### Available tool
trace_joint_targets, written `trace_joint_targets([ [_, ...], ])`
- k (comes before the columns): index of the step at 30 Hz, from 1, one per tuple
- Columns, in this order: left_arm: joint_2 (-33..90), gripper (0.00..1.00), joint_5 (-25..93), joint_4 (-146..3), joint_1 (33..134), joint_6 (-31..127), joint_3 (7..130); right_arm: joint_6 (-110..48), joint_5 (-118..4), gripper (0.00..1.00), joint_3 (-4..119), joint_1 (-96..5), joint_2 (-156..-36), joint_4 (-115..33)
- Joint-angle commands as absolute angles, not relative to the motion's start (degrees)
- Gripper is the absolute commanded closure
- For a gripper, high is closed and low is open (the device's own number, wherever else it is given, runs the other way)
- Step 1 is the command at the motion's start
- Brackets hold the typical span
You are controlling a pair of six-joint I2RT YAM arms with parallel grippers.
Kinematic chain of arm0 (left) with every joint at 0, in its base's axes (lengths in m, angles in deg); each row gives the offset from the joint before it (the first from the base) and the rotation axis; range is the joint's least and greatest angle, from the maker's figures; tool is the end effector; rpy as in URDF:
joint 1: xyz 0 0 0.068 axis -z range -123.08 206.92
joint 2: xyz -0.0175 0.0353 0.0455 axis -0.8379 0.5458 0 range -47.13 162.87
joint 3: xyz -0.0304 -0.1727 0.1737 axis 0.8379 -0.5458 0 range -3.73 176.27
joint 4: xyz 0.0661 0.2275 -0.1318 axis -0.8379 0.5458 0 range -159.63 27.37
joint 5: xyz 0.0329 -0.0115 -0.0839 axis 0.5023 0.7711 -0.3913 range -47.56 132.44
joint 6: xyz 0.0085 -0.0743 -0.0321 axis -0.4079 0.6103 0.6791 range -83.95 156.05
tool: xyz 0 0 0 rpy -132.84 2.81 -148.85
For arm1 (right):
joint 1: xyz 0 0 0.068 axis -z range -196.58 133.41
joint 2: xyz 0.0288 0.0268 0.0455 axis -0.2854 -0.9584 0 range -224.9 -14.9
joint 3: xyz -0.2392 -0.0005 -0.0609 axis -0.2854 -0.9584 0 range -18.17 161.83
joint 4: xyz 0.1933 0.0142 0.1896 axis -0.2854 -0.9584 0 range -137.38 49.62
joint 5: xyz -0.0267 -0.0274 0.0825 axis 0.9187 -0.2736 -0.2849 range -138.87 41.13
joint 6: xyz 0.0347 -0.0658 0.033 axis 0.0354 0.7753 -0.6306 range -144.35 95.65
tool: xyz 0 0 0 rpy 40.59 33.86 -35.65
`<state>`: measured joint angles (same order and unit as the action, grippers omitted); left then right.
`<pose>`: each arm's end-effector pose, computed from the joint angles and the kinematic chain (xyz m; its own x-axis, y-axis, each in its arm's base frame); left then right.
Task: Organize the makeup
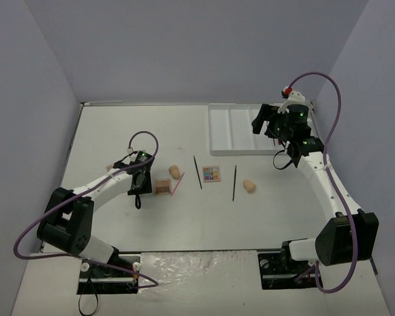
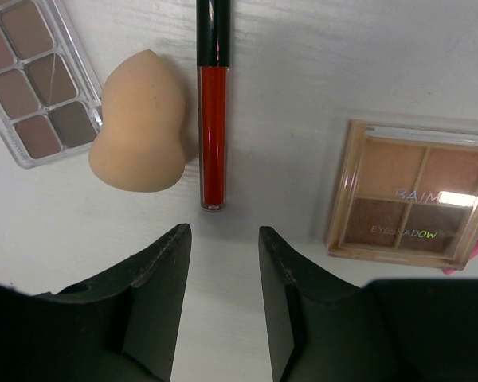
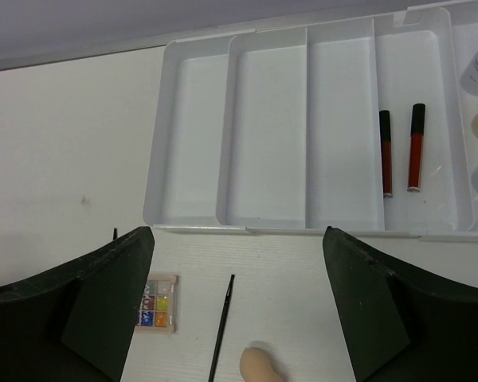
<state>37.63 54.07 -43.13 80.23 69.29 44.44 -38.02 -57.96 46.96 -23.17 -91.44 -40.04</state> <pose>0.2847 -0.1071 0.1179 -0.8515 -0.2178 -0.4769 -0.1949 0.9759 -0.0978 0.3643 0.0534 0.3248 -0.2485 0.2062 -0.9464 -0.2147 0.9410 0.2614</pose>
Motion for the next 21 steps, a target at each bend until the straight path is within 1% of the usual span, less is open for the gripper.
trace_joint_targets([
  [1, 37.14, 0.64, 54.82, -47.34, 79.38, 69.53, 45.69, -37.61, -58.61, 0.15, 46.69, -23.98, -88.45, -35.45],
  [7, 38.78, 0.65, 54.18, -48.83, 78.7, 69.58, 45.4, -37.14, -58.31, 0.15, 46.49, -24.43, -88.18, -35.37],
  [11, 39.56, 0.68, 53.87, -49.5, 78.54, 69.93, 45.07, -36.88, -57.92, 0.14, 46.43, -24.71, -88.29, -35.42],
  [17, 40.05, 0.68, 53.78, -50.46, 77.76, 69.8, 44.44, -36.57, -57.4, 0.14, 45.9, -24.93, -88.02, -35.37],
  [21, 41.13, 0.71, 52.78, -50.91, 77.75, 69.99, 44.35, -36.64, -57.58, 0.14, 45.67, -25.02, -88.46, -34.82],
])
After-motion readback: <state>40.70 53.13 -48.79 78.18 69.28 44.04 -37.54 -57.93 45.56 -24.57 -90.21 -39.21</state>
